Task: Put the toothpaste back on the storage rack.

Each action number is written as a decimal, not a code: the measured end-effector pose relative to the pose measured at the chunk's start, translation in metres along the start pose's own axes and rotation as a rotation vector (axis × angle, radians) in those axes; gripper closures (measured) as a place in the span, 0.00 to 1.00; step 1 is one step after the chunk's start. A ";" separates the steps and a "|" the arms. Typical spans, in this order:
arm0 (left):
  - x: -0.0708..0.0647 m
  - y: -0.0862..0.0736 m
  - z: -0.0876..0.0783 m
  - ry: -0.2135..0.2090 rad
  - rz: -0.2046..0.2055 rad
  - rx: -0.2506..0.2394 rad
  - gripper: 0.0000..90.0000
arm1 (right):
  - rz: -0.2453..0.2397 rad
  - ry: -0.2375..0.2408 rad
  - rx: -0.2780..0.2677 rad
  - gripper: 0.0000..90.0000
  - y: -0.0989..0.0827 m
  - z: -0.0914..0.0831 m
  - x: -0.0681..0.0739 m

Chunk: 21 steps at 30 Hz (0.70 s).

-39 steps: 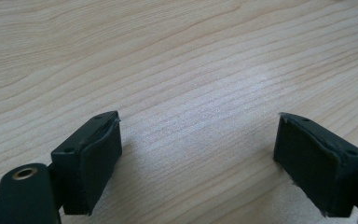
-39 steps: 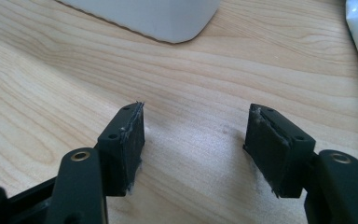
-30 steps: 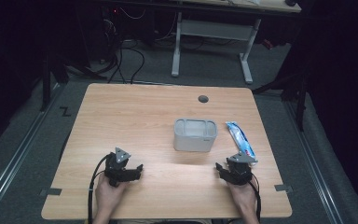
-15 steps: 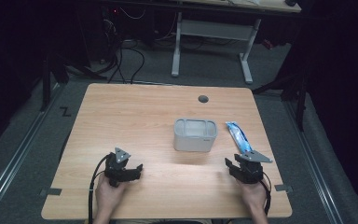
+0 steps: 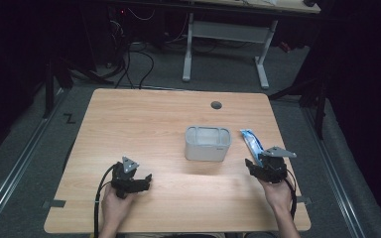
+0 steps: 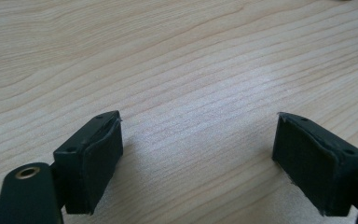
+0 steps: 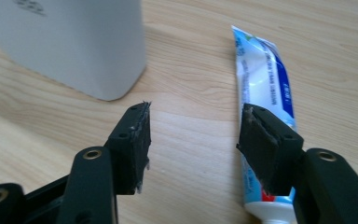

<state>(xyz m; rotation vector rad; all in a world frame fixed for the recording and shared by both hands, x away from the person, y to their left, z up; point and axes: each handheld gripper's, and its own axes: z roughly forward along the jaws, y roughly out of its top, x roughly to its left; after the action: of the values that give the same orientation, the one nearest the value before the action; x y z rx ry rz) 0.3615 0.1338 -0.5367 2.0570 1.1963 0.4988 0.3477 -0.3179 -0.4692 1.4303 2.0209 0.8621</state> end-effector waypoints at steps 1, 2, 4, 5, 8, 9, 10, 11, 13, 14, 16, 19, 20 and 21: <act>0.000 0.000 0.000 0.001 -0.001 0.000 0.18 | 0.013 0.000 0.011 0.46 0.001 0.001 -0.003; 0.000 0.000 0.000 0.001 -0.001 -0.001 0.19 | 0.028 0.008 0.024 0.46 0.002 0.003 -0.006; 0.000 0.000 0.000 0.001 -0.001 -0.001 0.19 | 0.042 0.007 0.050 0.45 0.004 0.007 -0.012; 0.000 0.000 0.000 0.001 -0.001 -0.001 0.19 | 0.045 0.000 0.062 0.45 0.005 0.008 -0.015; 0.000 0.000 0.000 0.001 -0.001 -0.001 0.19 | 0.046 -0.012 0.077 0.45 0.008 0.011 -0.022; 0.000 0.000 0.000 0.001 -0.001 -0.001 0.19 | 0.045 -0.017 0.078 0.46 0.010 0.011 -0.024; 0.000 0.000 0.000 0.001 -0.001 -0.001 0.19 | 0.042 -0.022 0.079 0.46 0.011 0.011 -0.025; 0.000 0.000 0.000 0.001 -0.001 -0.001 0.19 | 0.038 -0.026 0.083 0.47 0.013 0.012 -0.027; 0.000 0.000 0.000 0.001 -0.001 -0.001 0.19 | 0.024 -0.041 0.102 0.49 0.016 0.013 -0.030; 0.000 0.000 0.000 0.001 -0.001 -0.001 0.19 | 0.017 -0.051 0.103 0.51 0.018 0.014 -0.031; 0.000 0.000 0.000 0.001 -0.001 -0.001 0.19 | -0.004 -0.076 0.090 0.53 0.021 0.014 -0.033; 0.000 0.000 0.000 0.001 -0.001 0.000 0.19 | -0.001 -0.082 0.095 0.55 0.026 0.015 -0.037; 0.000 0.000 0.000 0.001 -0.001 -0.001 0.19 | 0.000 -0.083 0.099 0.55 0.027 0.016 -0.038; 0.000 0.000 0.000 0.001 -0.001 -0.001 0.19 | 0.003 -0.080 0.102 0.55 0.028 0.017 -0.039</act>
<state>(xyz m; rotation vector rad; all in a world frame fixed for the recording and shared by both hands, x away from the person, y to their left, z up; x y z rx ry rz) 0.3617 0.1338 -0.5366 2.0561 1.1973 0.5001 0.3891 -0.3444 -0.4578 1.4985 2.0281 0.7007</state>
